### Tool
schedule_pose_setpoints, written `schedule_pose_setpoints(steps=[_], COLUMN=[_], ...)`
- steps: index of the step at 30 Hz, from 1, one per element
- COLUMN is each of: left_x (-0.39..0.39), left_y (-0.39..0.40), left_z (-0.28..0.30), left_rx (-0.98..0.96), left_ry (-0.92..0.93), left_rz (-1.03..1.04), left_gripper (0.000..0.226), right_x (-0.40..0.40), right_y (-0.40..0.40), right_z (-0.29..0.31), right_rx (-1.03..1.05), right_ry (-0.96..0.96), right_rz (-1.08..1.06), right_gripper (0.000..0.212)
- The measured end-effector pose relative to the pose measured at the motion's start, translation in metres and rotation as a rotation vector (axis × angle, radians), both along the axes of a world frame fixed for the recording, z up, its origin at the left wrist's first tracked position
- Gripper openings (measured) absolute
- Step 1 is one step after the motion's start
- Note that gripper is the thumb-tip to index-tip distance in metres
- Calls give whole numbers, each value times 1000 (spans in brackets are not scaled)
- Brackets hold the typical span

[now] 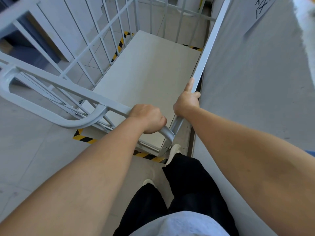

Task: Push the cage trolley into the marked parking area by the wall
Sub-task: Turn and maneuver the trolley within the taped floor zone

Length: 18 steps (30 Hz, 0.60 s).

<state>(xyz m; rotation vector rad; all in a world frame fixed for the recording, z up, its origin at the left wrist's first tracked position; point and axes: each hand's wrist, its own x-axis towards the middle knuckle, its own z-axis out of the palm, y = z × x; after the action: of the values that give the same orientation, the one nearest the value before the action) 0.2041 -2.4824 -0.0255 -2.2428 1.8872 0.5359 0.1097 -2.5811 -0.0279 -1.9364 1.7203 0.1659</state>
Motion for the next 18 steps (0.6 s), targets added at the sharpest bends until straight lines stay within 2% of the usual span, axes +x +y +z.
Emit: schedule_pose_setpoints(steps=[7, 18], left_x=[1, 3], left_y=[1, 1], left_z=[-9, -16], left_rx=[-84, -105], left_ry=[-75, -94], left_rz=[-52, -59], left_gripper=[44, 44], right_x=[-5, -11], right_y=[-3, -6], right_z=[-2, -3], right_rx=[59, 106], right_ry=[-85, -232], right_rz=[-7, 11], right_gripper=[97, 97])
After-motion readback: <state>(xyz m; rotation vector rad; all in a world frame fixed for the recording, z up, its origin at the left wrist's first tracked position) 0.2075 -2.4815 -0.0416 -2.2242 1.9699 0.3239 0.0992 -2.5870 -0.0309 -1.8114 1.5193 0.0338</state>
